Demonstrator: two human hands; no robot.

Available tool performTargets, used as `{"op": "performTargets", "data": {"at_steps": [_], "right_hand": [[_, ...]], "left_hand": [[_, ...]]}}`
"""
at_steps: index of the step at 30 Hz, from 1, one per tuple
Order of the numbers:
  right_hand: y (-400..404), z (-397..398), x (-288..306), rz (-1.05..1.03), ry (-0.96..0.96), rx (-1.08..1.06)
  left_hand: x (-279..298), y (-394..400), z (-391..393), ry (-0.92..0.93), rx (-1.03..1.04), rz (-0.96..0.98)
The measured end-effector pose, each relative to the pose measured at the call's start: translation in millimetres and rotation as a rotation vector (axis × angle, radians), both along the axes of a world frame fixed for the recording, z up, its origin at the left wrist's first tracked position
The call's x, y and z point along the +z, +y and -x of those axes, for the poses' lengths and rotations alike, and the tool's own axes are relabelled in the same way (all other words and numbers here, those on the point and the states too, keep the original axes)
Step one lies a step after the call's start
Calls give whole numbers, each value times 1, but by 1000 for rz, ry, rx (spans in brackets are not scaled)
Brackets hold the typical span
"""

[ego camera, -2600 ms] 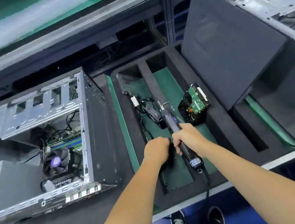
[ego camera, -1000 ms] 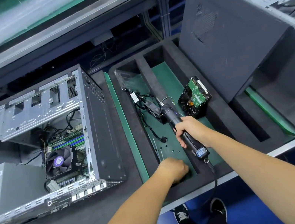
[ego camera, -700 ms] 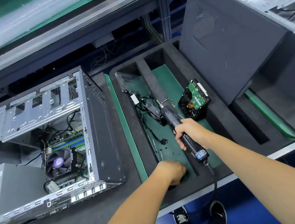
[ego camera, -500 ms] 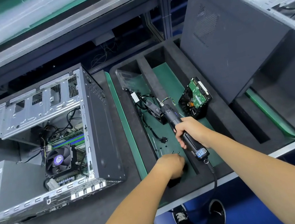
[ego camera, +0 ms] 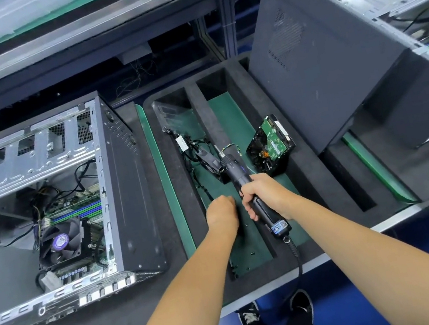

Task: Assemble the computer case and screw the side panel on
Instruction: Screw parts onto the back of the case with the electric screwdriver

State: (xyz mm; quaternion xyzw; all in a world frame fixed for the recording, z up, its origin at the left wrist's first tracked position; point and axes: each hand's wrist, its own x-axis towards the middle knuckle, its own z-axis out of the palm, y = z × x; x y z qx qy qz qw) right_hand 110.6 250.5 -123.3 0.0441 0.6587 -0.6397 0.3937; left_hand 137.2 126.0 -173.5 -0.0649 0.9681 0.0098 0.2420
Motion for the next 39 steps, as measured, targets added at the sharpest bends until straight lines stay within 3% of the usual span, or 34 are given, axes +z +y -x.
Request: {"op": "performTargets", "data": {"at_steps": [5,11,24,39], "right_hand": [[0,1,0,5,-12,9],[0,-1,4,7,4,5],[1,-5,4,6,21,-14],[1,-3,5,3,15,3]], "left_hand": [[2,1,-5,41,60,-67],[19,-5,7,154,363,-288],[4,1,-3,56,151,-178],[-7,5,-9,92,8,-138]]}}
